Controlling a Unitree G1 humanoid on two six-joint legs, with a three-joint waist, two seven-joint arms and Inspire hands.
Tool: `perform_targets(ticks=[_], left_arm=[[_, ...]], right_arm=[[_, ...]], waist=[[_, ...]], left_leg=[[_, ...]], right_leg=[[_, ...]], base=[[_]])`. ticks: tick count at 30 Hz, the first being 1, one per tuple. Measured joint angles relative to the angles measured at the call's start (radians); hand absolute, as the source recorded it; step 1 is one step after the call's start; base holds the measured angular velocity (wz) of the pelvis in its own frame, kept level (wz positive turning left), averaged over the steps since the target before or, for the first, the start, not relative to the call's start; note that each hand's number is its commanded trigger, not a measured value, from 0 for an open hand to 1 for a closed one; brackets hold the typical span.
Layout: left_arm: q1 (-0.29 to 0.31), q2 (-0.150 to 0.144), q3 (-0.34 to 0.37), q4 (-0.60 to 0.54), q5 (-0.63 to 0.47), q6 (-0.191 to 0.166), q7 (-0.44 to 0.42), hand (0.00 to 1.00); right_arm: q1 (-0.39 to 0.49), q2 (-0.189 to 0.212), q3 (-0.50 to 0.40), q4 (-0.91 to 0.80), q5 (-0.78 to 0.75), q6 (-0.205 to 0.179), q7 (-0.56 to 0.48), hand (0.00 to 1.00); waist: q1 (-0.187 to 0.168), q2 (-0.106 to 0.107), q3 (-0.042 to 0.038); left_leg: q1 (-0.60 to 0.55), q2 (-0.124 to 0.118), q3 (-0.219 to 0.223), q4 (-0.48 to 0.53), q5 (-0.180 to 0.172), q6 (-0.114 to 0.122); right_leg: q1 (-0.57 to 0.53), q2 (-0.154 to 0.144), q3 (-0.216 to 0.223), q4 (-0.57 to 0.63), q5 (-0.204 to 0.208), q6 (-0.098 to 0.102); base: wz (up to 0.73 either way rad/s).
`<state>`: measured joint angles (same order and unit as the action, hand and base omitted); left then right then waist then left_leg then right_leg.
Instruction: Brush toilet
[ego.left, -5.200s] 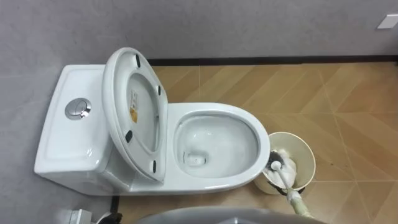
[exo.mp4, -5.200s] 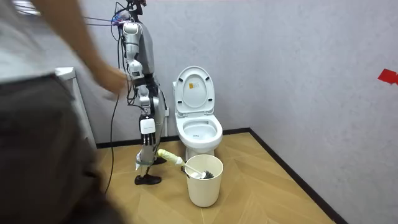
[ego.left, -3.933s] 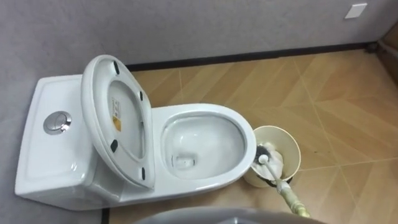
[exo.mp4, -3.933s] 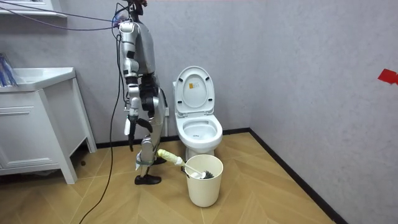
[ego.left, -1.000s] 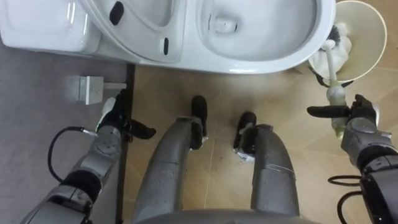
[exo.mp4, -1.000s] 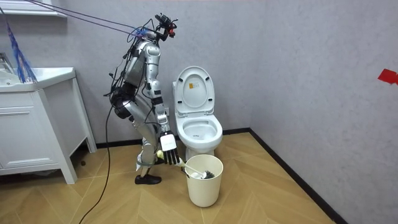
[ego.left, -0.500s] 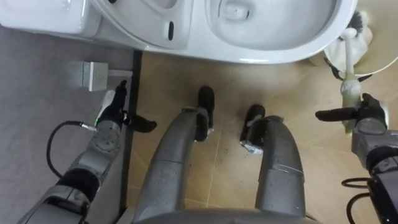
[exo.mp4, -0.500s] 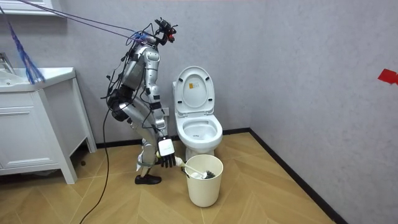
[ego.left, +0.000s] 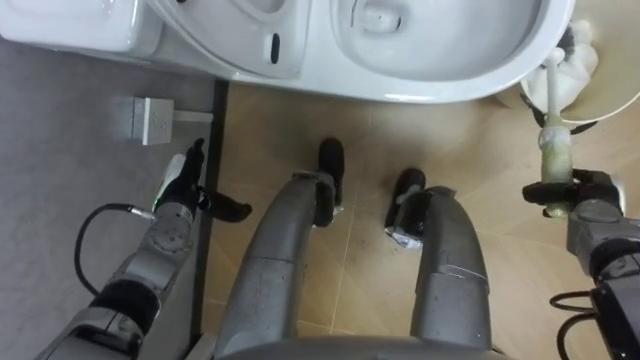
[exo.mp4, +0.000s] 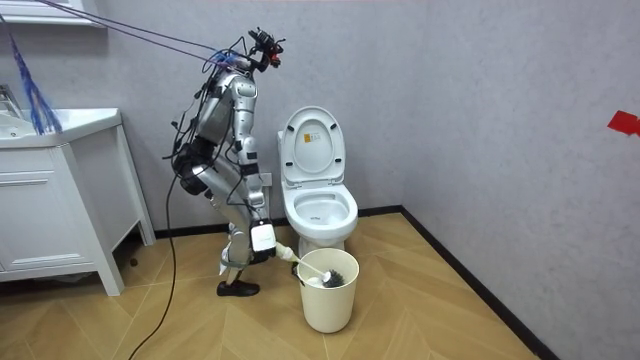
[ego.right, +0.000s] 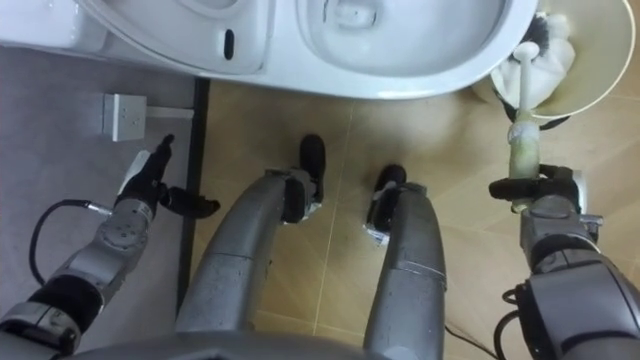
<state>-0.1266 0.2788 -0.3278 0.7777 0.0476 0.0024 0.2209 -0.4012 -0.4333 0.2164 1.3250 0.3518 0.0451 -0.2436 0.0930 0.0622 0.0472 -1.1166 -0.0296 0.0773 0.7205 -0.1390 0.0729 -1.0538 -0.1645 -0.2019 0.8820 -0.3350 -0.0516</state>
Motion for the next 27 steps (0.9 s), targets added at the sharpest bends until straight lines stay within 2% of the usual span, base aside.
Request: perform_targets(ticks=[8,11,15,19,23,25,27], left_arm=[[0.045,0.0,0.001,-0.002,0.0,0.001,-0.024,0.0],[0.068,0.0,0.001,0.009,0.0,0.001,-0.032,0.0],[0.093,-0.001,0.002,0.042,-0.014,-0.001,-0.038,0.0],[0.125,-0.002,0.045,0.07,-0.017,-0.009,-0.056,0.0],[0.169,-0.001,0.064,0.071,-0.017,-0.011,-0.06,0.0],[0.209,-0.001,0.099,0.064,-0.015,-0.015,-0.064,0.0],[0.237,-0.002,0.126,0.065,-0.015,-0.017,-0.063,0.0]], right_arm=[[0.02,0.004,-0.004,0.003,0.08,0.001,0.008,1.0],[0.047,0.009,-0.004,0.003,0.161,0.001,0.017,1.0],[0.083,0.038,-0.005,0.017,0.204,0.0,0.032,1.0],[0.134,0.077,-0.007,0.036,0.293,0.0,0.078,1.0],[0.19,0.09,-0.009,0.039,0.341,0.001,0.107,1.0],[0.222,0.107,-0.046,0.038,0.377,-0.001,0.123,1.0],[0.237,0.12,-0.074,0.038,0.392,0.0,0.127,1.0]], waist=[[-0.002,0.0,-0.0001],[-0.003,-0.002,0.0],[-0.009,-0.006,0.0002],[-0.017,-0.03,-0.0109],[-0.032,-0.042,-0.0153],[-0.036,-0.052,-0.0259],[-0.038,-0.057,-0.0289]], left_leg=[[0.093,0.0,-0.002,-0.028,0.0,0.0],[0.167,0.0,-0.002,-0.061,0.0,-0.001],[0.289,0.0,0.0,-0.117,0.001,-0.002],[0.398,0.0,0.001,-0.175,0.004,-0.005],[0.5,0.001,-0.005,-0.212,0.0,-0.007],[0.556,0.001,-0.014,-0.246,-0.005,-0.01],[0.602,0.002,-0.02,-0.268,-0.006,-0.012]], right_leg=[[0.1,-0.003,-0.021,-0.036,0.002,-0.001],[0.175,0.002,-0.021,-0.073,0.006,0.004],[0.3,0.016,-0.023,-0.144,0.017,0.011],[0.41,0.03,-0.02,-0.212,0.027,0.021],[0.522,0.037,-0.027,-0.278,0.033,0.03],[0.587,0.054,-0.024,-0.329,0.039,0.038],[0.641,0.064,-0.028,-0.373,0.051,0.04]], base=[[0.01],[-0.02],[-0.07],[-0.01],[0.0],[0.0],[-0.02]])
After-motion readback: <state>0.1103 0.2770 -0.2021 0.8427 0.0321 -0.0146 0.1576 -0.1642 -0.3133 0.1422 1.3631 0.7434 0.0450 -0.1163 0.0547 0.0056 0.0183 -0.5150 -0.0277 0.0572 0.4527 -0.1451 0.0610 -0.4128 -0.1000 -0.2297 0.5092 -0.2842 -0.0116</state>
